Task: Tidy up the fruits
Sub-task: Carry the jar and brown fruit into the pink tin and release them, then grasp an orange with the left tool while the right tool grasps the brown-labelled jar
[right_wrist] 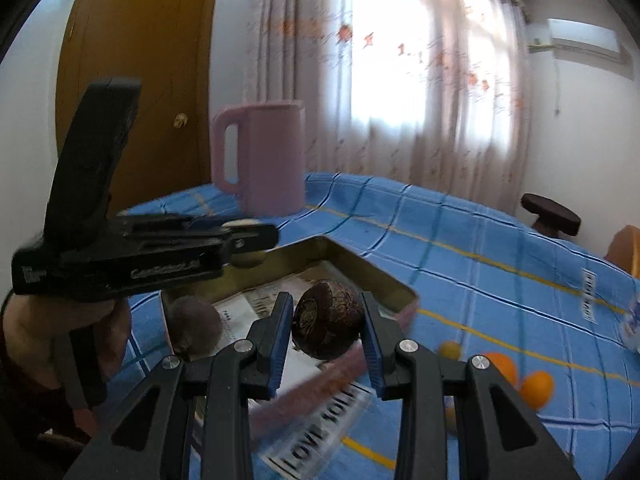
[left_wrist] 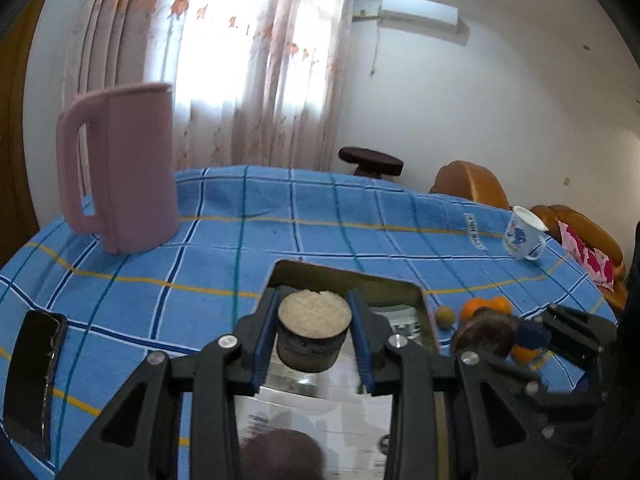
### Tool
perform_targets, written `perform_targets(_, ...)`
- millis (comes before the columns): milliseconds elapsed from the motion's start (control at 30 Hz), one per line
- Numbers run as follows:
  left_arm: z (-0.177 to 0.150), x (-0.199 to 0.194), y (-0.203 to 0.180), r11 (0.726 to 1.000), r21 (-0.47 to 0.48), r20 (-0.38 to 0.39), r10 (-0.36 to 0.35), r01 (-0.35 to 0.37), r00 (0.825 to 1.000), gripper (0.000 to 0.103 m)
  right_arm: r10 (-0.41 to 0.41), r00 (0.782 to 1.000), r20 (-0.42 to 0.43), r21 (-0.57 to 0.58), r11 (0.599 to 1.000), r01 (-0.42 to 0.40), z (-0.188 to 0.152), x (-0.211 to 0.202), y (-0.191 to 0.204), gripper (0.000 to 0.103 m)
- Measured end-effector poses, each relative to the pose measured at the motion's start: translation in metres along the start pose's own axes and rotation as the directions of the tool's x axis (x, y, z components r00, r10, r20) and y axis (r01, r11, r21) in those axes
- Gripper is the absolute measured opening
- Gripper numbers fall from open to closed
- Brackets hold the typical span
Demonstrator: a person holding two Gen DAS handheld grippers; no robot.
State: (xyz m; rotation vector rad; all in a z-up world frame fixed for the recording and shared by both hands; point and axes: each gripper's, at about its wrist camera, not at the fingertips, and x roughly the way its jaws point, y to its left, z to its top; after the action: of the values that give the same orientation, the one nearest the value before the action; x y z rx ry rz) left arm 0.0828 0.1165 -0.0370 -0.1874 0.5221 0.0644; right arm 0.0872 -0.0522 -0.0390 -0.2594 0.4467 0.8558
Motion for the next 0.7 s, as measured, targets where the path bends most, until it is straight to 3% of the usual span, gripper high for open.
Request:
perform_targets(200,-0.001,0.01,0.013,1.0,-0.009,-0.035,0.021,-0.022,0.999,0.035,0.031,0.994,-0.102,0.012,0.999,-0.03,0.001,0.043,0.011,0.035)
perform_targets(400,-0.001,0.014,0.017,1.0,-0.011,-0.042,0.026,-0.027,0.999,0.034,0.057,0.987,-0.152,0.027,0.998,-0.054,-0.003,0.056,0.015,0.035)
perform_targets(467,-0.001,0.012,0.016,0.999,-0.011,-0.032,0.038,-0.039,0.999,0.04,0.051,0.988,-0.147,0.033,0.998,-0.047,-0.002,0.054,0.015,0.039)
perform_targets(533,-0.001,0.01,0.014,0.999,-0.019,-0.023,0.049,-0.05,0.999,0.065,0.043,0.987,-0.152,0.032,0.999,-0.039,-0.003,0.053,0.014,0.057)
perform_targets(700,0.001,-0.004,0.001,0.999,-0.008,0.019,0.035,-0.035,0.999,0.068,0.011,0.994,-0.108,0.049,0.999,-0.006,-0.006,0.025,0.005,0.057)
